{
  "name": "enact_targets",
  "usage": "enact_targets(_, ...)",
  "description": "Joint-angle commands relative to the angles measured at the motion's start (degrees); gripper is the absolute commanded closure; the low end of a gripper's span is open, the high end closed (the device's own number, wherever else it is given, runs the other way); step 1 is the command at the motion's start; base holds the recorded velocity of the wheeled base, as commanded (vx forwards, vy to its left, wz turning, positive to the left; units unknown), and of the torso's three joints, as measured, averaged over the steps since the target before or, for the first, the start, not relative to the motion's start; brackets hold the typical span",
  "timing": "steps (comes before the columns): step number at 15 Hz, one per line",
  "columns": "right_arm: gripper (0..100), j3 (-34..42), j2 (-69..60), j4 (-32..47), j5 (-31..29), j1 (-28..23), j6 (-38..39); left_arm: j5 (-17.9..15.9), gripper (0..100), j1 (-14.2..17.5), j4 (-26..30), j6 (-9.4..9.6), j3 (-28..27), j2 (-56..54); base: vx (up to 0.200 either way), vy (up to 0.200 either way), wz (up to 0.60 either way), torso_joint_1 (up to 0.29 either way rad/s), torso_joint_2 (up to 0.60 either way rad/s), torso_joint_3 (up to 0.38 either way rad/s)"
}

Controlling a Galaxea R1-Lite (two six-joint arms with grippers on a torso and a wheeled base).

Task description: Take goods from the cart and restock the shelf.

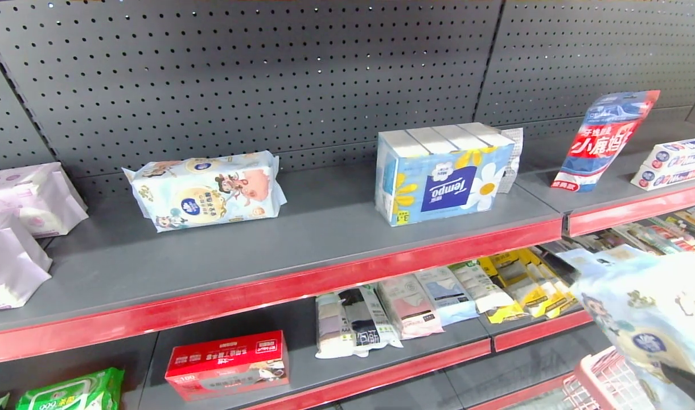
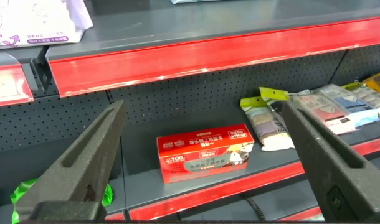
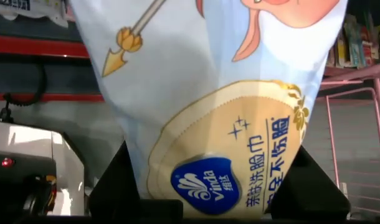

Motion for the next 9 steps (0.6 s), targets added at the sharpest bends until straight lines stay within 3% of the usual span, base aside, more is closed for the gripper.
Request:
enact_targets(1,100,-3.25,-11.37,6.01,0.89,1.61,0.66,-0.02,0,0.00,-0.01,0.01,0.00,0.07,0.000,0.000,0.00,0.000,0.00,0.000)
enact_targets(2,100,-3.69,-13.57,8.91,2.82,1.34,0.84,-0.02,0,0.00,-0.01,0.01,0.00,0.07,0.000,0.000,0.00,0.000,0.00,0.000)
enact_targets(7,100,0.80,-18.58,7.86,3.97,0.90,5.41,-0.02,0,0.00,-0.01,0.01,0.00,0.07,0.000,0.000,0.00,0.000,0.00,0.000)
enact_targets(9,100,1.76,-18.49,3.20,3.53,0.81,7.52,-0.02,0,0.00,-0.01,-0.08,0.00,0.07,0.000,0.000,0.00,0.000,0.00,0.000)
